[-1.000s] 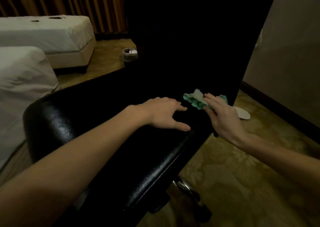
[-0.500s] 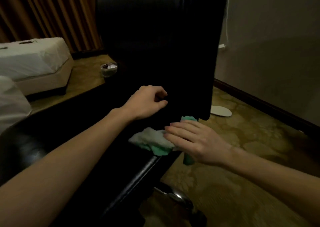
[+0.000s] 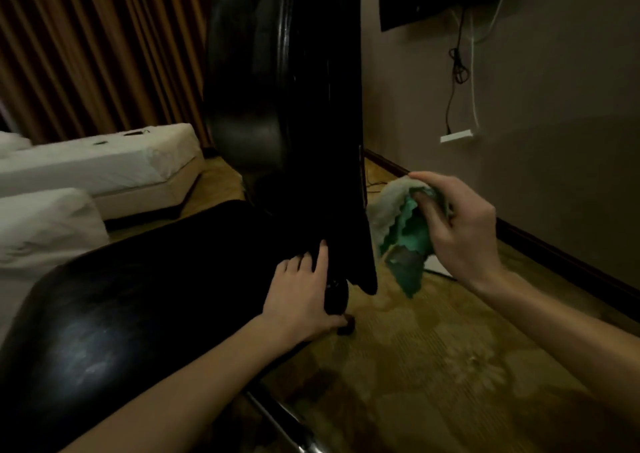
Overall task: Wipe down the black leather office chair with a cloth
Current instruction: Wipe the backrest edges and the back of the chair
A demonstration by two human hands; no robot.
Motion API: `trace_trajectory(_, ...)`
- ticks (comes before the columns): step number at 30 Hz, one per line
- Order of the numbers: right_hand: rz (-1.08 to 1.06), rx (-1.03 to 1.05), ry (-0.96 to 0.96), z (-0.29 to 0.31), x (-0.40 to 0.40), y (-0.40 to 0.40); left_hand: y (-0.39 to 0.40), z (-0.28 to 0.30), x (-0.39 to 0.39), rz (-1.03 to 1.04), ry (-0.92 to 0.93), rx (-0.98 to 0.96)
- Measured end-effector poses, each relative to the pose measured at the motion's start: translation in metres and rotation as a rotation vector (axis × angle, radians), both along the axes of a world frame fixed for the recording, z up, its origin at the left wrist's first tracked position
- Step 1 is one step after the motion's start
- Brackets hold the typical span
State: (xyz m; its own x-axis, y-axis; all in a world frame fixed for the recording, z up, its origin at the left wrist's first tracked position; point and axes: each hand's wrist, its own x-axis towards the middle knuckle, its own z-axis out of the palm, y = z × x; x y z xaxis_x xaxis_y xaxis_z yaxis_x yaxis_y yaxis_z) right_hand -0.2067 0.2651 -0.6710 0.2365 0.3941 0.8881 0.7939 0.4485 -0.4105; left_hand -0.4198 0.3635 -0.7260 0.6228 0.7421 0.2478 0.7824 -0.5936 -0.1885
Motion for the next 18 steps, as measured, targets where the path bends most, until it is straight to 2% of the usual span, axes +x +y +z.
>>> trace_trajectory(9, 0.241, 0.151, 0.023, 0.039, -0.019, 0.028, -0.02, 0.012, -0.013, -0.066, 0.105, -0.033)
trace_trajectory(13, 0.344, 0.308, 0.057, 0.068, -0.03, 0.045, -0.028, 0.01, -0.025, -0.095, 0.089, -0.102)
trace_trajectory(18, 0.304, 0.502, 0.032, 0.112, -0.043, 0.055, -0.037, 0.008, -0.047, -0.149, 0.085, -0.158)
